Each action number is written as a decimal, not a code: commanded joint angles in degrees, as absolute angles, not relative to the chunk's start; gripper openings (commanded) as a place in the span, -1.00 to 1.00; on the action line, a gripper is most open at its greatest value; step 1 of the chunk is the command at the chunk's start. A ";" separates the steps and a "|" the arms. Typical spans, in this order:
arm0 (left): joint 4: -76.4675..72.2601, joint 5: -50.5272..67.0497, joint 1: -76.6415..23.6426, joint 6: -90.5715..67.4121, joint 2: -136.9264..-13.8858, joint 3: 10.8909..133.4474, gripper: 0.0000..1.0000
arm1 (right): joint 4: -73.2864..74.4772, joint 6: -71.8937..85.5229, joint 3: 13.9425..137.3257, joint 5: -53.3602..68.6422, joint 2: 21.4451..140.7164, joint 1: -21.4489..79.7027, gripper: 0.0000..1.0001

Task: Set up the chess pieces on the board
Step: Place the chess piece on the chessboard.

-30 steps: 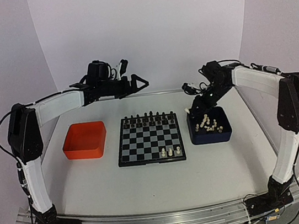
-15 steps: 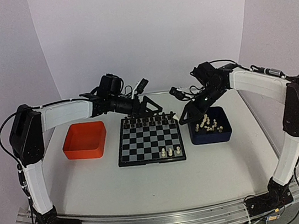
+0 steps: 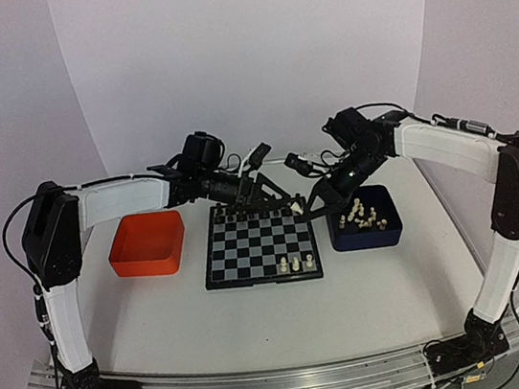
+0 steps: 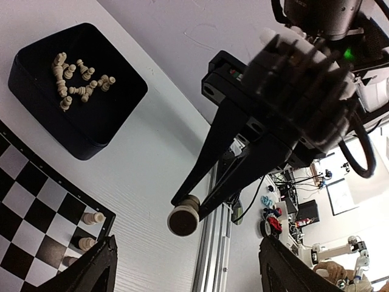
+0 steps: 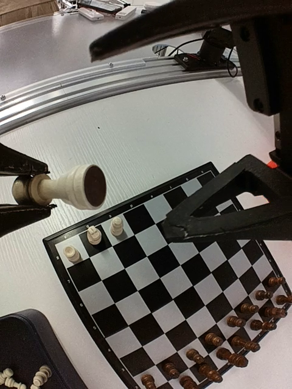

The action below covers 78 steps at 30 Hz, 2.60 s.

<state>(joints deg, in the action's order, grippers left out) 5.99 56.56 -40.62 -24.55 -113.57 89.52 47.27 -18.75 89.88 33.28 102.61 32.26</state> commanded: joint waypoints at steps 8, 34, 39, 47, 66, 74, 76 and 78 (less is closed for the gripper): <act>6.14 60.86 -41.12 -25.95 -117.71 94.77 0.21 | 46.44 -18.57 94.89 35.30 103.89 33.65 -0.99; 5.08 60.57 -41.05 -26.22 -114.75 91.07 -1.00 | 42.60 -13.53 95.86 26.71 104.47 35.51 -0.70; 0.50 54.90 -40.08 -28.43 -111.59 88.13 -1.00 | 35.94 -7.39 93.11 29.15 101.66 35.51 -0.18; -19.52 40.19 -39.14 -34.13 -100.84 75.48 -1.00 | 17.77 15.46 81.48 21.56 91.96 35.39 0.70; -41.83 32.70 -39.08 -37.22 -89.94 60.27 -1.00 | -16.35 58.34 81.00 42.44 99.29 35.25 0.37; -42.64 30.82 -39.11 -36.24 -88.51 58.95 -1.00 | -21.49 63.22 82.74 44.88 102.60 35.25 0.02; -42.72 30.23 -39.11 -36.30 -88.60 58.76 -1.00 | -23.28 64.50 82.68 45.92 102.81 35.26 -0.03; -42.68 29.61 -39.11 -36.61 -88.97 58.93 -1.00 | -24.78 65.47 82.60 46.74 102.92 35.29 -0.04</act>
<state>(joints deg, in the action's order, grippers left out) -39.42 31.52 -39.09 -37.31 -90.77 58.90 -17.81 61.53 80.10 43.30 102.59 35.29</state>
